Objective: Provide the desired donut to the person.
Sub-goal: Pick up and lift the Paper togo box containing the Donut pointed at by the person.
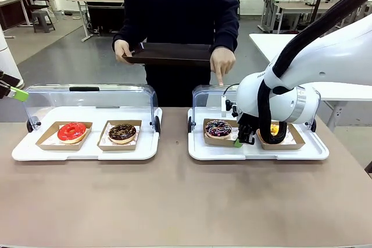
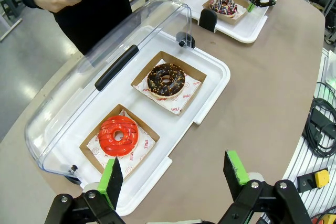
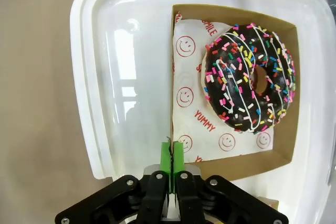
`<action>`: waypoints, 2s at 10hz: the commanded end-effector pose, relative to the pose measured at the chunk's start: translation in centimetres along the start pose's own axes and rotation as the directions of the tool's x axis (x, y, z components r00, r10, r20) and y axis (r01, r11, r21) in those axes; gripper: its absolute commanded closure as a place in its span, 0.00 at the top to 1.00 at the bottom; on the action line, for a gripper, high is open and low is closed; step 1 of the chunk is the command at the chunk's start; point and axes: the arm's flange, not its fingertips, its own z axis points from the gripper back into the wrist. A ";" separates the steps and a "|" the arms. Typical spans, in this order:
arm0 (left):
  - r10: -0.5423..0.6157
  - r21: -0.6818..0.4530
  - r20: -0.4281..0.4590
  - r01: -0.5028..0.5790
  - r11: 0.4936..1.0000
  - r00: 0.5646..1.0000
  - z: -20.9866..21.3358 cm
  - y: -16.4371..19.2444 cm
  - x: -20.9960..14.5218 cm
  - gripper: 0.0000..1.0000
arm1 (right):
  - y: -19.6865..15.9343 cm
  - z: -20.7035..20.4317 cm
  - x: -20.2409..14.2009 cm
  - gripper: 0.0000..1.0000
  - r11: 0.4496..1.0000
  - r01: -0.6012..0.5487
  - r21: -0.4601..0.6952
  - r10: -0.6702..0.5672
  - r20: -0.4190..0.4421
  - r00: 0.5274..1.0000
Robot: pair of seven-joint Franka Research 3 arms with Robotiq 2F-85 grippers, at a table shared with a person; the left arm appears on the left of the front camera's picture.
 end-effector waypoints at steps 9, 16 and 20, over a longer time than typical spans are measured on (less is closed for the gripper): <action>0.005 -0.005 0.008 -0.005 1.000 1.000 0.1 0.1 -0.1 1.00 | 11.6 16.9 -1.7 0.00 0.989 -0.143 -0.028 0.145 0.089 0.985; 0.005 -0.005 0.008 -0.005 1.000 1.000 0.1 0.1 -0.1 1.00 | 15.7 26.6 -0.3 0.00 0.958 -0.253 -0.135 0.261 0.042 0.964; 0.005 -0.005 0.008 -0.005 1.000 1.000 0.1 0.1 -0.1 1.00 | 15.7 26.6 -0.3 0.00 0.958 -0.253 -0.135 0.261 0.042 0.964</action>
